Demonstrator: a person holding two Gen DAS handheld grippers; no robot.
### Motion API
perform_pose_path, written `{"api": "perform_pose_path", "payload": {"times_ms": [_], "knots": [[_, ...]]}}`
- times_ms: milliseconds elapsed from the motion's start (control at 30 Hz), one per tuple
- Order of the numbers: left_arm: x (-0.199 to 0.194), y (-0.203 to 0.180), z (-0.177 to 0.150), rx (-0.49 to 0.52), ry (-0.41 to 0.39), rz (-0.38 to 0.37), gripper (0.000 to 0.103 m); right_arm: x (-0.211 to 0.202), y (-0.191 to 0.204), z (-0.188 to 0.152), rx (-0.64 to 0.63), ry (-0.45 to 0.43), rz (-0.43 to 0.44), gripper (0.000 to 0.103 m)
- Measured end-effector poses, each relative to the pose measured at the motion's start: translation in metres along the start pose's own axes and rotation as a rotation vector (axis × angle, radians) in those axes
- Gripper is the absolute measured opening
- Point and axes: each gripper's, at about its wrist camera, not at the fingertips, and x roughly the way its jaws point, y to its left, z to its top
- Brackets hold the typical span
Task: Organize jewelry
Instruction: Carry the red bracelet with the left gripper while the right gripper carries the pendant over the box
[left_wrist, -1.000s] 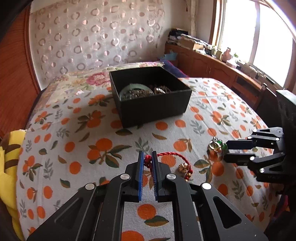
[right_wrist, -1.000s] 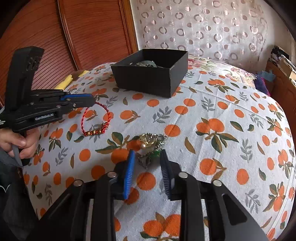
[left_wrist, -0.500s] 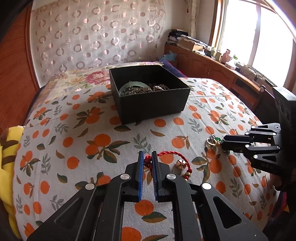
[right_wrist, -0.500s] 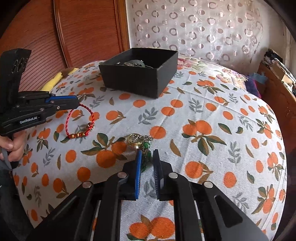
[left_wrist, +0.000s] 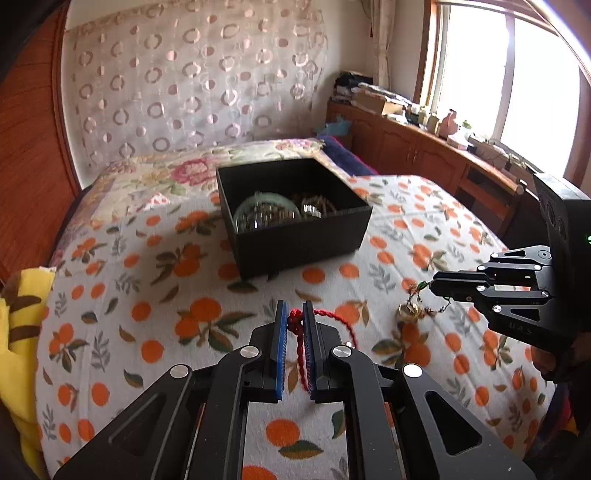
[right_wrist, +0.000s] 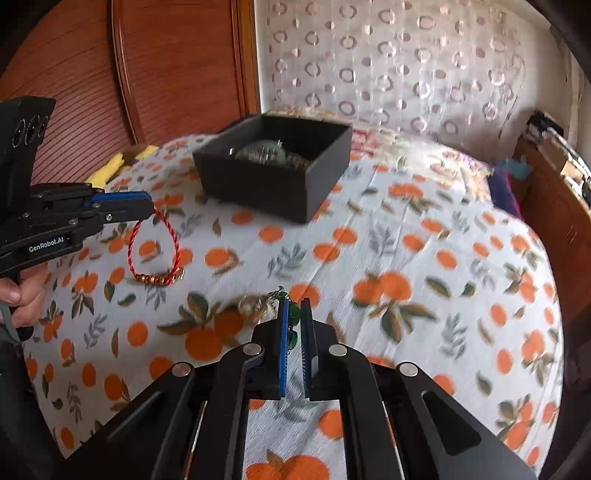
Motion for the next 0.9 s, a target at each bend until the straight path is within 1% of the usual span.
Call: {"api": "perform_pose_path", "payload": {"times_ms": [233,467,700,900], "knots": [[-0.006,0.001,0.021,-0.003,-0.053,0.007,0.007,-0.019,0.000,0.027,-0.027,-0.071,-0.013,0.007],[-0.013,0.005,0.037,-0.005,-0.094,0.014,0.008,-0.028,-0.002,0.044,-0.033,-0.109,-0.017,0.007],[-0.014,0.008,0.046,-0.008,-0.107,0.027,0.008,-0.034,-0.005,0.064,-0.038,-0.159,-0.005,0.007],[-0.018,0.010,0.056,-0.010,-0.120,0.049,0.008,-0.033,-0.007,0.094,-0.062,-0.212,0.023,0.007]]}}
